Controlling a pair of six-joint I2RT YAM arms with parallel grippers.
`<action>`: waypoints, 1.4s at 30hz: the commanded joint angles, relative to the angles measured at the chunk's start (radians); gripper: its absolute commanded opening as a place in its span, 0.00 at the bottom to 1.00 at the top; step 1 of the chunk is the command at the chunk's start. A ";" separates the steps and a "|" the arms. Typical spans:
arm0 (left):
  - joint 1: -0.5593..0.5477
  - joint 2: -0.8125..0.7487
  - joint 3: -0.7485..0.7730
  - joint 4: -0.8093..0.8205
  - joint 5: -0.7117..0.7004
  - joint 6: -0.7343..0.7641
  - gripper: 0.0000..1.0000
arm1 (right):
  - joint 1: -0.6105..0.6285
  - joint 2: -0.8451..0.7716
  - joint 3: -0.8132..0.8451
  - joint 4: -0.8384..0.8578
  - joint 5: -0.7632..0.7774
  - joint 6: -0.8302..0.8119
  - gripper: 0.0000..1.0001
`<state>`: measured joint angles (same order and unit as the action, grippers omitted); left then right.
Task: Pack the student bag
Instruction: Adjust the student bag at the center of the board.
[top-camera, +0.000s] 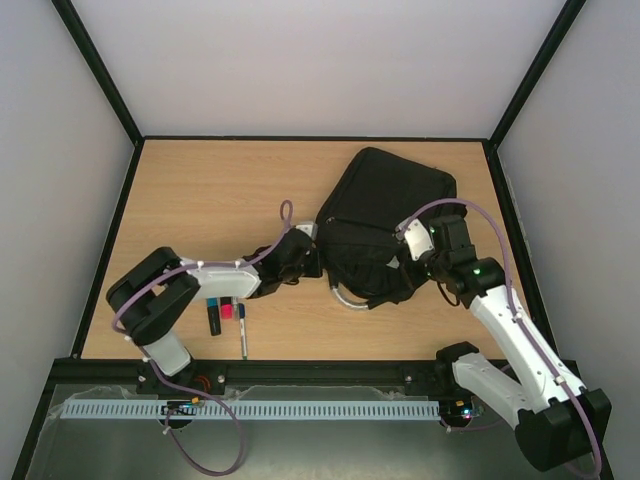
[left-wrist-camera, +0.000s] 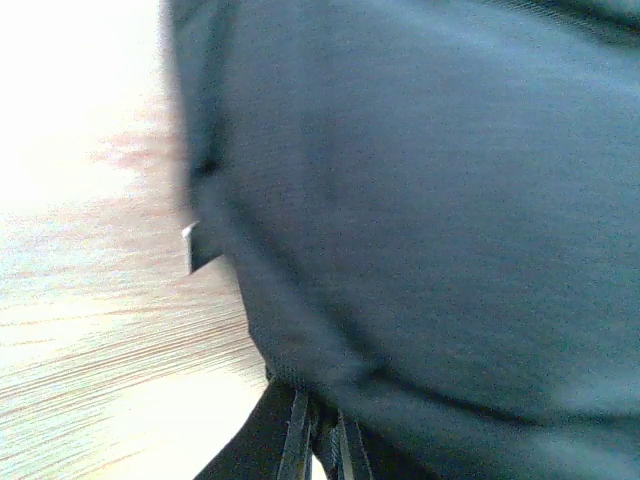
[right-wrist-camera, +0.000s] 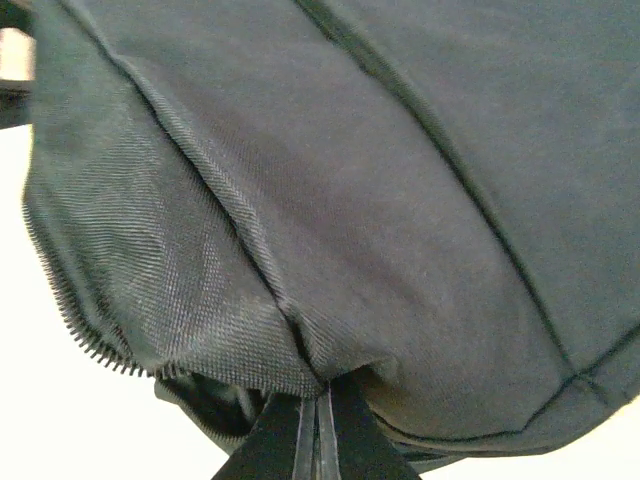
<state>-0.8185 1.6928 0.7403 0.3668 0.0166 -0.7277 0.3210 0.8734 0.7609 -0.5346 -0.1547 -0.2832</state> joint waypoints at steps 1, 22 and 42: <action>-0.113 -0.163 0.128 -0.072 -0.124 0.105 0.02 | -0.005 0.043 0.119 0.059 0.101 0.023 0.01; -0.375 -0.319 0.212 -0.194 -0.316 0.140 0.02 | -0.005 0.124 0.307 0.099 0.213 0.019 0.01; -0.623 -0.038 0.164 -0.209 -0.521 0.298 0.43 | -0.060 0.062 -0.059 0.224 0.333 -0.120 0.01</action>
<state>-1.3720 1.6402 0.8944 0.1135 -0.4580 -0.5327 0.3031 0.9386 0.7544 -0.3725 0.0937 -0.3344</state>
